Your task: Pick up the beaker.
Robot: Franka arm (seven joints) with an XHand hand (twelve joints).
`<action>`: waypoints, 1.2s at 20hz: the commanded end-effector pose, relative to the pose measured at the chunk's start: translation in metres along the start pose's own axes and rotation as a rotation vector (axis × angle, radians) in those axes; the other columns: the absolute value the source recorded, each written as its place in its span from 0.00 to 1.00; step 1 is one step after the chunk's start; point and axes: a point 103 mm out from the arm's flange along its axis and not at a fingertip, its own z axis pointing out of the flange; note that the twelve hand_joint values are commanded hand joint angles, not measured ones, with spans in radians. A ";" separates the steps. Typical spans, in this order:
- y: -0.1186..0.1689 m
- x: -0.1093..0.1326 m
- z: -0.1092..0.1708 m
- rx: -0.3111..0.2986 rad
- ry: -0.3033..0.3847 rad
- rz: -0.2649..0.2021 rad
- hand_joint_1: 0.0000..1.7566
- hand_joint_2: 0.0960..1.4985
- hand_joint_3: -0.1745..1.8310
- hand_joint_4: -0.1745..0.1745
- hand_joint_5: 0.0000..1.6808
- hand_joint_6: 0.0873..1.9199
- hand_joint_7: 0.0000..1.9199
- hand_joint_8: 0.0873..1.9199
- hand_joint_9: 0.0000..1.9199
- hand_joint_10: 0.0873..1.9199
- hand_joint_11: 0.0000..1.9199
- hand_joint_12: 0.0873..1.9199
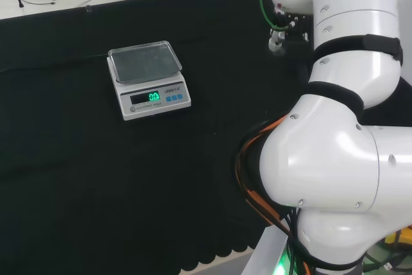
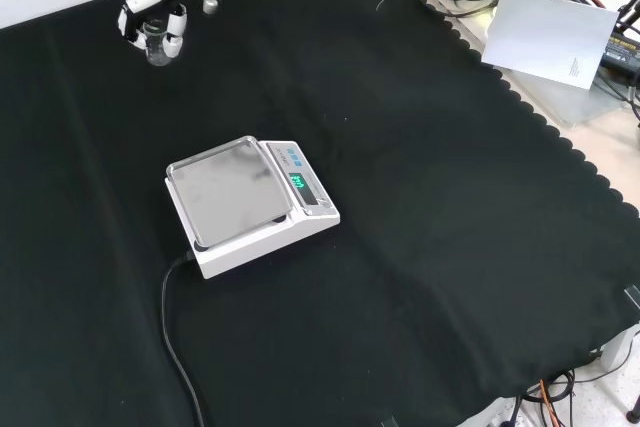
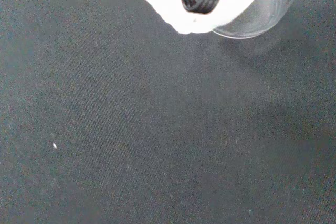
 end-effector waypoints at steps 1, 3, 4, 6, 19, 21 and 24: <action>-0.006 0.009 -0.026 -0.005 -0.057 -0.035 0.84 0.75 0.08 0.00 0.48 0.64 0.35 0.64 0.48 0.56 0.50 0.69; -0.010 0.011 -0.038 0.021 -0.055 -0.068 0.85 0.73 0.08 0.00 0.51 0.61 0.37 0.61 0.51 0.52 0.51 0.66; -0.012 0.012 -0.044 0.035 -0.044 -0.088 0.85 0.73 0.08 0.00 0.52 0.60 0.38 0.60 0.52 0.50 0.51 0.66; -0.018 0.015 -0.059 0.084 -0.033 -0.128 0.85 0.72 0.08 0.00 0.52 0.59 0.39 0.59 0.53 0.49 0.51 0.65; -0.081 0.039 -0.142 0.130 -0.190 -0.177 0.85 0.74 0.09 0.00 0.49 0.62 0.36 0.61 0.52 0.54 0.46 0.71; -0.090 0.043 -0.149 0.120 -0.192 -0.190 0.85 0.74 0.09 0.00 0.49 0.62 0.36 0.61 0.52 0.54 0.46 0.71; -0.101 0.048 -0.151 0.118 -0.185 -0.219 0.85 0.72 0.08 0.00 0.53 0.58 0.40 0.57 0.56 0.47 0.49 0.65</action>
